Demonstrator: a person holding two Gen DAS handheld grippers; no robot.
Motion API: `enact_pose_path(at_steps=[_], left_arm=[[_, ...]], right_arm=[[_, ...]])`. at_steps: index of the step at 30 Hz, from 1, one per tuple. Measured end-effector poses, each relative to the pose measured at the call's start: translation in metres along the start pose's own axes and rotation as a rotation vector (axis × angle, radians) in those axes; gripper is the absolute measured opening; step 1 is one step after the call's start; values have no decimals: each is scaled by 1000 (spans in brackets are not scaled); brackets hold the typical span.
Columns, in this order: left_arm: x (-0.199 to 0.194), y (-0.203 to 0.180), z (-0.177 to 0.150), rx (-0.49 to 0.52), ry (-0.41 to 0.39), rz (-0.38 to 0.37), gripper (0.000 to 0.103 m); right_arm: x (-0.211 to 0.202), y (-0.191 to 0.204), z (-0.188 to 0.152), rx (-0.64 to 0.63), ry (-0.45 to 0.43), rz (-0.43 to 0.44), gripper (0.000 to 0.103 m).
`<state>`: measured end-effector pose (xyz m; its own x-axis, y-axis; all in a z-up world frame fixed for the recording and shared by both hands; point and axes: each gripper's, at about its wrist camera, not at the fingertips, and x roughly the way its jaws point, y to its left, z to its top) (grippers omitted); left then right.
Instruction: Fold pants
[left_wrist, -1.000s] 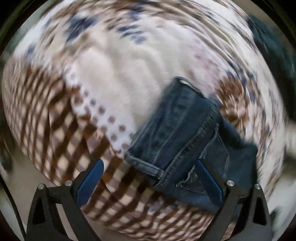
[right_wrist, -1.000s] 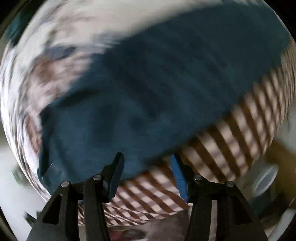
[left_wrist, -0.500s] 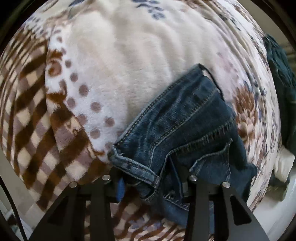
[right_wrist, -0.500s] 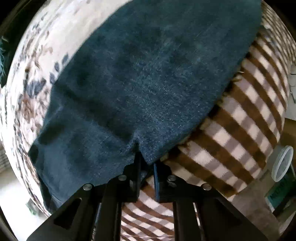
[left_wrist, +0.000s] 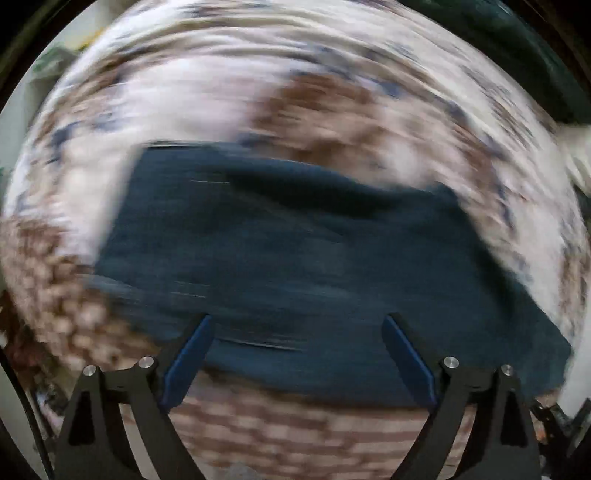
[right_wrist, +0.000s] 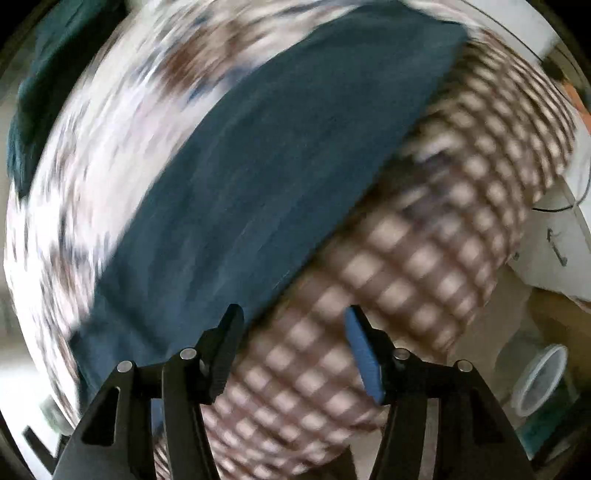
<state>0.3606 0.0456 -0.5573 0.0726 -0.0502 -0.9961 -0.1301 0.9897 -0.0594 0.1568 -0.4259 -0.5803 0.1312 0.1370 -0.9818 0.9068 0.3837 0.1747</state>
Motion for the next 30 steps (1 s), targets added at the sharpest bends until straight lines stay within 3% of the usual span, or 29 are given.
enact_pose_path(at_steps=[5, 7, 10, 13, 16, 21, 27, 30], left_arm=[[34, -138, -21, 202, 45, -44, 95], [58, -172, -27, 247, 99, -48, 95], [99, -209, -38, 306, 140, 51, 103], [109, -217, -40, 290, 112, 106, 103], [108, -218, -39, 273, 105, 116, 103], [100, -212, -57, 261, 91, 126, 103], [109, -217, -56, 244, 87, 139, 103], [110, -219, -56, 240, 75, 142, 103]], right_arm=[[-31, -88, 85, 200, -147, 175, 60], [-36, -134, 133, 253, -177, 242, 60], [-24, -170, 178, 294, -186, 258, 60], [2, -202, 218, 351, -139, 307, 60], [18, -222, 235, 384, -114, 365, 61], [19, -198, 240, 284, -163, 402, 63], [23, -188, 242, 235, -133, 567, 63], [41, -175, 258, 195, -101, 568, 61]])
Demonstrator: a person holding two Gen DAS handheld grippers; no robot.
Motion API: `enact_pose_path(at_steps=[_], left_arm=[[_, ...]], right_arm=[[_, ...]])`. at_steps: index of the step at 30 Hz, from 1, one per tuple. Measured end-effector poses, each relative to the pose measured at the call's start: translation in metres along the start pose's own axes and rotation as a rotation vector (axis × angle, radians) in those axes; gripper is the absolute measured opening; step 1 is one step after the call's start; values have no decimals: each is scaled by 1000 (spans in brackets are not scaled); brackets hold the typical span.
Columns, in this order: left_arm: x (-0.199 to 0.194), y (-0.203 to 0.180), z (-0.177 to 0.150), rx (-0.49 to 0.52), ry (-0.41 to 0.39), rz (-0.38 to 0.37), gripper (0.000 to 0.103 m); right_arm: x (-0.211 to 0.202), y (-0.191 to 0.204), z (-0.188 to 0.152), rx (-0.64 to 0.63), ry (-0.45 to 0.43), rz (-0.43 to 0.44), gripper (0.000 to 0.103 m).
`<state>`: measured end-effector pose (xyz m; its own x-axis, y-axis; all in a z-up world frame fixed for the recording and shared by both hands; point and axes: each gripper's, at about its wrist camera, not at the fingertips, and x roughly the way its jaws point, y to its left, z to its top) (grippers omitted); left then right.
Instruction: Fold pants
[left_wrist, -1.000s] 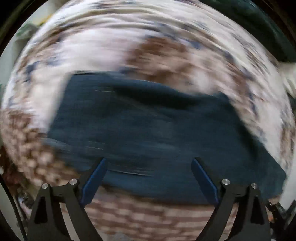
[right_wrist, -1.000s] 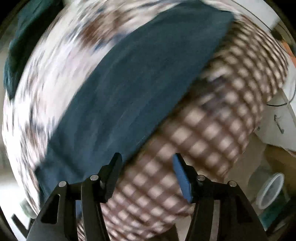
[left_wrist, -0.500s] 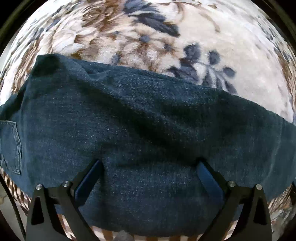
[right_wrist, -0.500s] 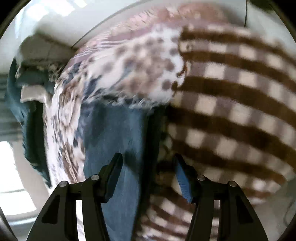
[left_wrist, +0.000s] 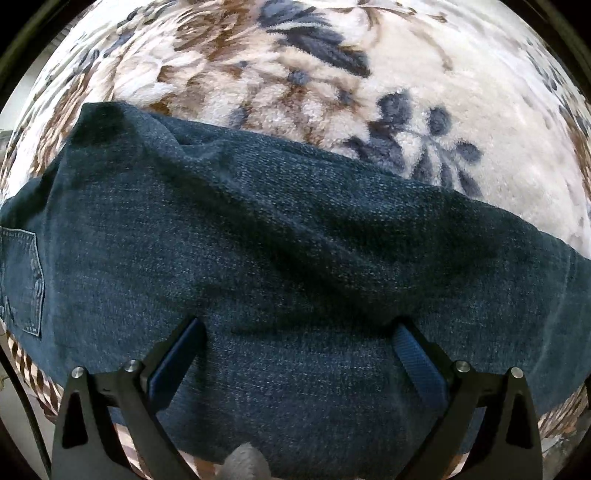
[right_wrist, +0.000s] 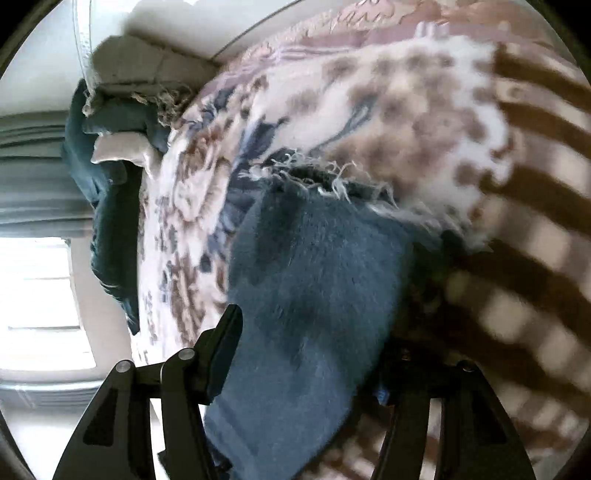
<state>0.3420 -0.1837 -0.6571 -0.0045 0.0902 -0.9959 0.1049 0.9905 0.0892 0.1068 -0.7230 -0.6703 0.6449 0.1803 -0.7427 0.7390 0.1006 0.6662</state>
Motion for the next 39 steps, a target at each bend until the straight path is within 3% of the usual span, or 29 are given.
enact_pose_path(at_steps=[1, 4, 7, 10, 13, 14, 16, 20, 22, 24, 27, 29, 32, 36, 39], left_arm=[[1, 0, 0, -3, -4, 2, 103], [1, -1, -1, -7, -7, 6, 103], [-2, 0, -2, -15, 0, 5, 103], [-2, 0, -1, -21, 8, 5, 103], [-1, 0, -2, -20, 4, 3, 103], [0, 0, -3, -20, 3, 2, 103], [-2, 0, -3, -17, 10, 2, 103], [-19, 3, -4, -62, 6, -61, 103], [-20, 0, -4, -56, 22, -72, 103], [-19, -3, -4, -50, 18, -53, 103], [-17, -7, -5, -41, 13, -22, 103], [-14, -7, -5, -61, 19, -18, 103], [-10, -5, -5, -74, 23, -10, 103], [-9, -7, -4, -68, 25, -10, 103], [-10, -7, -3, -63, 36, -4, 103]], right_arm=[[5, 0, 5, 8, 0, 4, 53], [-3, -1, 14, 24, -37, -12, 10], [-12, -7, 14, 56, -52, 0, 11], [-4, -17, 7, 66, 23, 12, 21], [6, -15, 10, 49, 53, 35, 22], [7, -12, 12, 30, 53, 26, 17], [6, 6, 15, -39, 12, -27, 7], [-10, 17, 15, -55, -91, -115, 6], [-4, 6, 15, -18, -82, -125, 6], [2, -3, 17, 13, -50, -72, 7], [5, -26, 25, 138, 33, 90, 18], [5, -32, 25, 159, 67, 147, 25], [13, -28, 18, 99, 125, 132, 26], [22, -27, 25, 137, 81, 141, 25], [24, -13, 33, 108, 8, 108, 7]])
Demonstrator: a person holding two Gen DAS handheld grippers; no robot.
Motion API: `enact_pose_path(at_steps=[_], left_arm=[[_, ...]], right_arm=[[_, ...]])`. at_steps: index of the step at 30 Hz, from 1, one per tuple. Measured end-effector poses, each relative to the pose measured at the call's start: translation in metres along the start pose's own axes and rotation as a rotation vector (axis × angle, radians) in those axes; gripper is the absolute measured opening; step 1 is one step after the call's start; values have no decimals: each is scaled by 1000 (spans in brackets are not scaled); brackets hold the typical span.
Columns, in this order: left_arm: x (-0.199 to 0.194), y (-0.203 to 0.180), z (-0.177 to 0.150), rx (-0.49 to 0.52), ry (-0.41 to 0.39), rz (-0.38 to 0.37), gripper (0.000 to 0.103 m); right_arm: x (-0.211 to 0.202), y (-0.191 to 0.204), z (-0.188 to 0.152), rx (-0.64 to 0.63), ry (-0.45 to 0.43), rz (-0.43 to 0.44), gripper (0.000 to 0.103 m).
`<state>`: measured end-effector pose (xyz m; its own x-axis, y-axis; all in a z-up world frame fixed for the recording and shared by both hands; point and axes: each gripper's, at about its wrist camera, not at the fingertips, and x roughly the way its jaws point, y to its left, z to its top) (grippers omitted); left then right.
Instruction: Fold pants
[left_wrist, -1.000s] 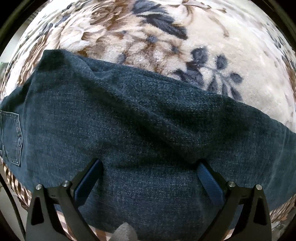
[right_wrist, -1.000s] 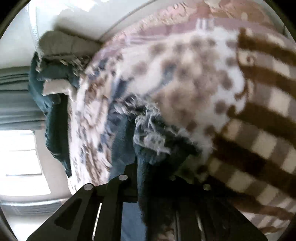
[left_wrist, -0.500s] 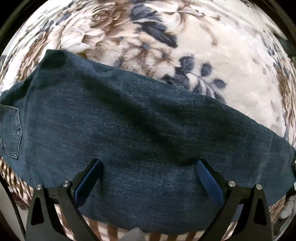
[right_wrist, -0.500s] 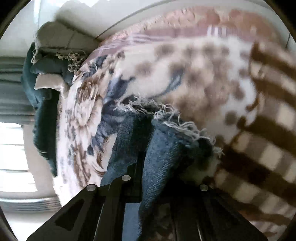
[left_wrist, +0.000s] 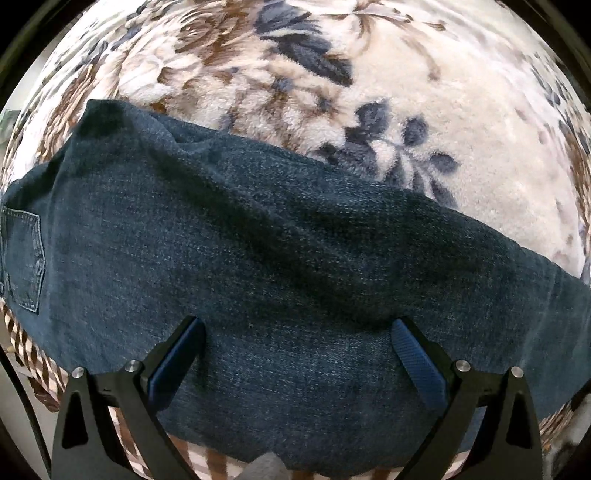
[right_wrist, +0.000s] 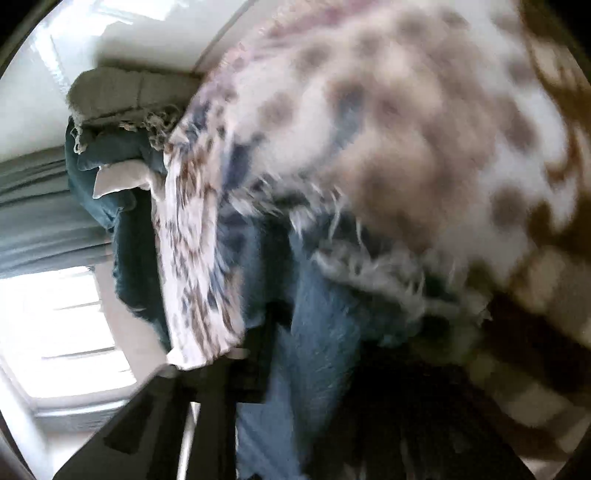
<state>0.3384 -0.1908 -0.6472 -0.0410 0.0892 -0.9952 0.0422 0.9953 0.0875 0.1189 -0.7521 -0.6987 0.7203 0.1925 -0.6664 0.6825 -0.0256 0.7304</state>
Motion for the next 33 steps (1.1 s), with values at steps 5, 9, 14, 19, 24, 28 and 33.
enact_pose_path(at_steps=[5, 9, 14, 19, 24, 28, 33], left_arm=[[-19, -21, 2, 72, -42, 93, 103], [-27, -41, 0, 150, -41, 90, 103], [-34, -46, -6, 200, -52, 65, 103], [-41, -17, -14, 191, -62, 49, 103], [-47, 28, -7, 150, -68, 36, 103], [-52, 77, -4, 112, -74, 60, 103], [-56, 147, 0, 48, -79, 101, 103]], right_arm=[[-13, 35, -12, -112, -74, -108, 7], [-27, 70, -28, -192, -79, -120, 7], [-37, 109, -68, -265, -70, -120, 7], [-33, 149, -131, -368, -45, -119, 6], [-13, 171, -190, -430, 7, -142, 7], [10, 186, -240, -486, 60, -162, 7], [48, 200, -310, -575, 157, -182, 6]])
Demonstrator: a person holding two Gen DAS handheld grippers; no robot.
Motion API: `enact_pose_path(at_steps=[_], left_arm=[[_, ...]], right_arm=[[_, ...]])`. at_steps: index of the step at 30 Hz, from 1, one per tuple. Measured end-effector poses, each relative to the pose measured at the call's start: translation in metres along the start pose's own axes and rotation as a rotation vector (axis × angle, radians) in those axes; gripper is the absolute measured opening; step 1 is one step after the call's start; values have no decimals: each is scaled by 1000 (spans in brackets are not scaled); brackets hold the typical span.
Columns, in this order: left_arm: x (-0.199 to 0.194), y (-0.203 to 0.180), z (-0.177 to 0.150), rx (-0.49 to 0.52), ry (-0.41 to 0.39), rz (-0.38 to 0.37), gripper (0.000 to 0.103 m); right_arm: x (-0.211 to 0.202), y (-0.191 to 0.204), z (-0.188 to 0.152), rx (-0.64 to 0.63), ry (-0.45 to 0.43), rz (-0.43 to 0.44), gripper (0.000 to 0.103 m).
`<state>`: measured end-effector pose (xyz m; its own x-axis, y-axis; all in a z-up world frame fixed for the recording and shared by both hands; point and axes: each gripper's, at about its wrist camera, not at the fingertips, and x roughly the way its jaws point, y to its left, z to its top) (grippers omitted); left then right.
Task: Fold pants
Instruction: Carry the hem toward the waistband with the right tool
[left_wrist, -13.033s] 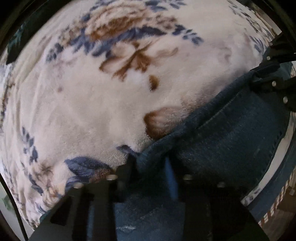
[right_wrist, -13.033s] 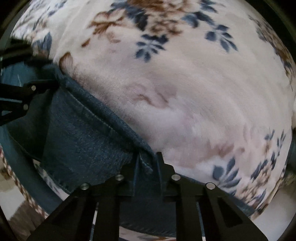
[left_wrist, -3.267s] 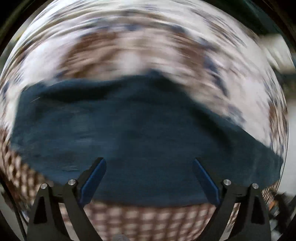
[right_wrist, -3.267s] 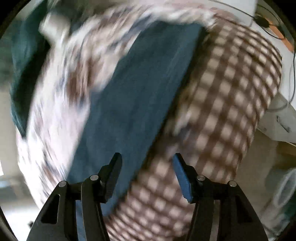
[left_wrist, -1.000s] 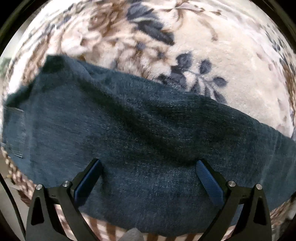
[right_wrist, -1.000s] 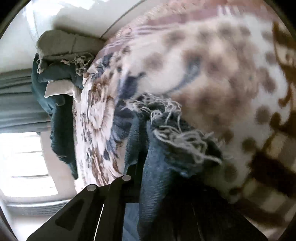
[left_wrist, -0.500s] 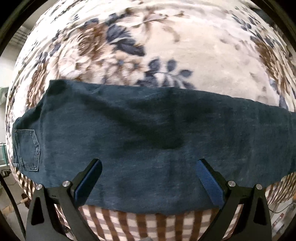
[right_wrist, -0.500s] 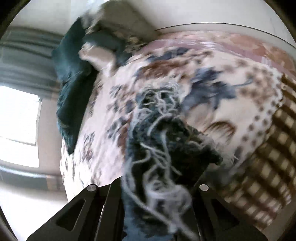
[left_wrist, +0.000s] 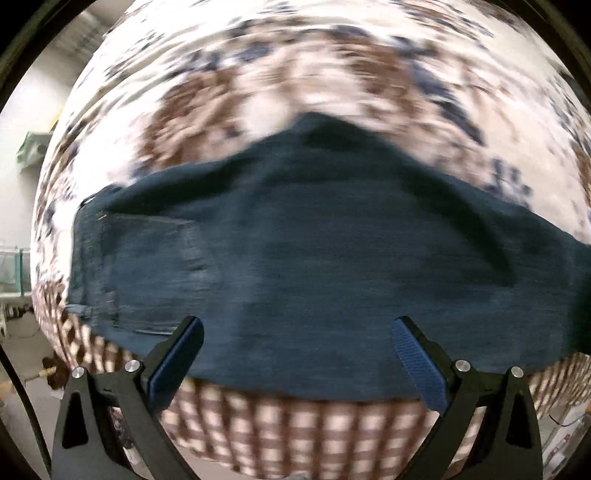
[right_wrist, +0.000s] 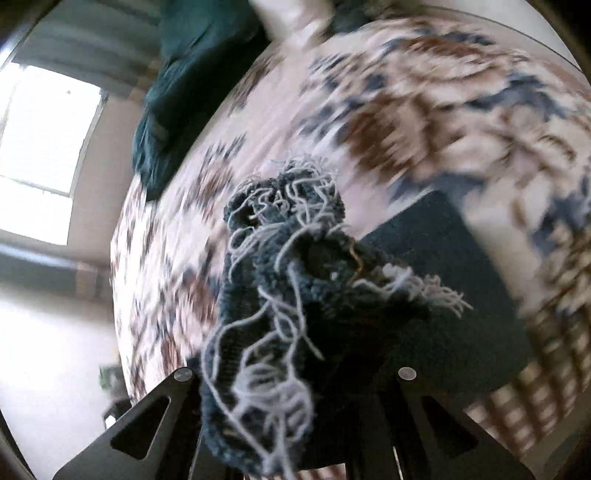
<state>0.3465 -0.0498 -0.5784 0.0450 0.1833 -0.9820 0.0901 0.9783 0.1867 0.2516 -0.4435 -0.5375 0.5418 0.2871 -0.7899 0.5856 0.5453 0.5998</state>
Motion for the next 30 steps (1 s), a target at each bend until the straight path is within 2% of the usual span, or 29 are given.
enact_pose_path(at_steps=[4, 7, 9, 10, 11, 12, 13, 14, 18, 20, 25, 26, 28, 30], left_arm=[[11, 45, -10, -74, 22, 17, 103], [20, 76, -17, -131, 42, 16, 103], [25, 97, -24, -167, 52, 5, 103], [24, 106, -31, -188, 55, -8, 103], [23, 114, -33, -207, 56, -25, 103], [22, 122, -34, -234, 54, -54, 103], [19, 124, -37, -250, 54, -80, 103], [20, 129, -36, -267, 59, -109, 103], [16, 129, -32, -294, 55, -256, 103], [8, 114, -30, -284, 41, -316, 103], [15, 57, -17, -223, 66, -491, 103], [17, 43, -13, -205, 64, -509, 103], [28, 19, -1, -147, 62, -498, 101], [39, -7, 7, -73, 68, -472, 88]], right_arm=[[51, 50, -50, -155, 96, -34, 6], [89, 80, -92, -294, 173, -99, 7], [120, 98, -126, -396, 277, -164, 17], [134, 104, -140, -444, 339, -220, 30], [140, 108, -147, -460, 387, -211, 49], [138, 111, -151, -459, 409, -173, 58], [135, 111, -150, -445, 423, -144, 69], [129, 110, -148, -418, 445, -109, 75], [85, 93, -121, -264, 470, 21, 76], [66, 82, -95, -230, 433, -6, 76], [26, 30, -49, -156, 327, -175, 76], [23, 21, -42, -142, 314, -200, 76], [19, 2, -26, -114, 298, -232, 76], [16, -17, -9, -91, 284, -258, 76]])
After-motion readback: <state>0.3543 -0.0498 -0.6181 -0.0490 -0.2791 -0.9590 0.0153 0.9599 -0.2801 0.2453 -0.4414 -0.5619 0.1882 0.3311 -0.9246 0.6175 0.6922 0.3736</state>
